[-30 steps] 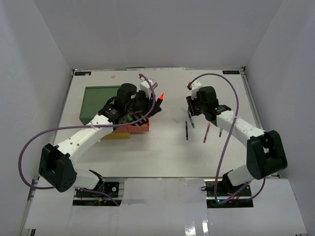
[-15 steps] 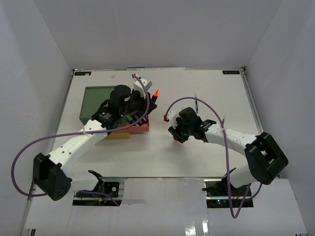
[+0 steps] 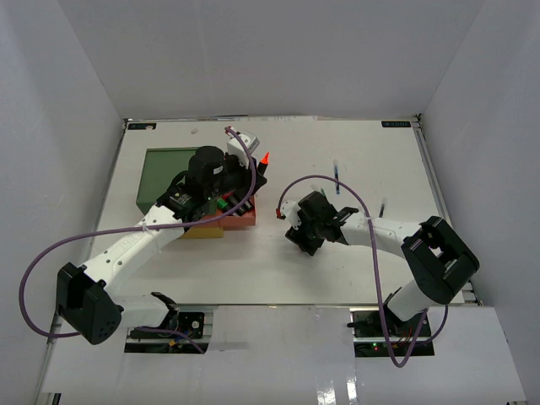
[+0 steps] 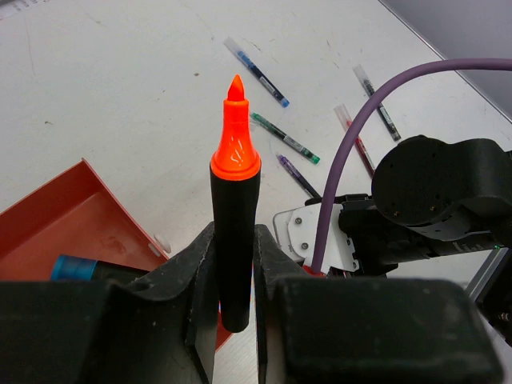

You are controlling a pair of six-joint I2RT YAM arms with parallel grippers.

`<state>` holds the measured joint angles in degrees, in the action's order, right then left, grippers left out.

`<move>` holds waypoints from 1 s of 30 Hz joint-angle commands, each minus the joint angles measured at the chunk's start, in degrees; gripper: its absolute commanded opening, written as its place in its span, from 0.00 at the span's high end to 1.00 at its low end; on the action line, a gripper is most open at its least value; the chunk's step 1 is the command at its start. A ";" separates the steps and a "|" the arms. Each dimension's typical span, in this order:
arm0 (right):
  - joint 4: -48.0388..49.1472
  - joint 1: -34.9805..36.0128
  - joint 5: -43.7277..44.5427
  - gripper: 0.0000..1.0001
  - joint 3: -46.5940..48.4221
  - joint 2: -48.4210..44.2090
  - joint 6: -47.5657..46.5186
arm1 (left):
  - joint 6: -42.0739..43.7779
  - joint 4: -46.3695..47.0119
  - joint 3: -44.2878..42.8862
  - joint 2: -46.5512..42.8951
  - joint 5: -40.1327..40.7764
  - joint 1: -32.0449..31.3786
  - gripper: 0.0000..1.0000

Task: Sort the stationery into containers
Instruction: Move the pen cap to the center of the board, then close the pen cap on the pen.

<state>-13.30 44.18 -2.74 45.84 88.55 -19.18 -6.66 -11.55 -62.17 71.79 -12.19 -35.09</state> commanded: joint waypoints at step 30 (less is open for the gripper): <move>-16.32 0.03 16.20 0.27 13.66 -2.42 33.93 | 0.33 1.53 2.06 -6.66 5.07 0.20 1.00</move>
<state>-27.62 44.42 12.99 56.60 85.06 8.12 -6.66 -11.20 -60.42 67.33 -8.27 -35.07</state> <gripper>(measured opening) 0.741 0.281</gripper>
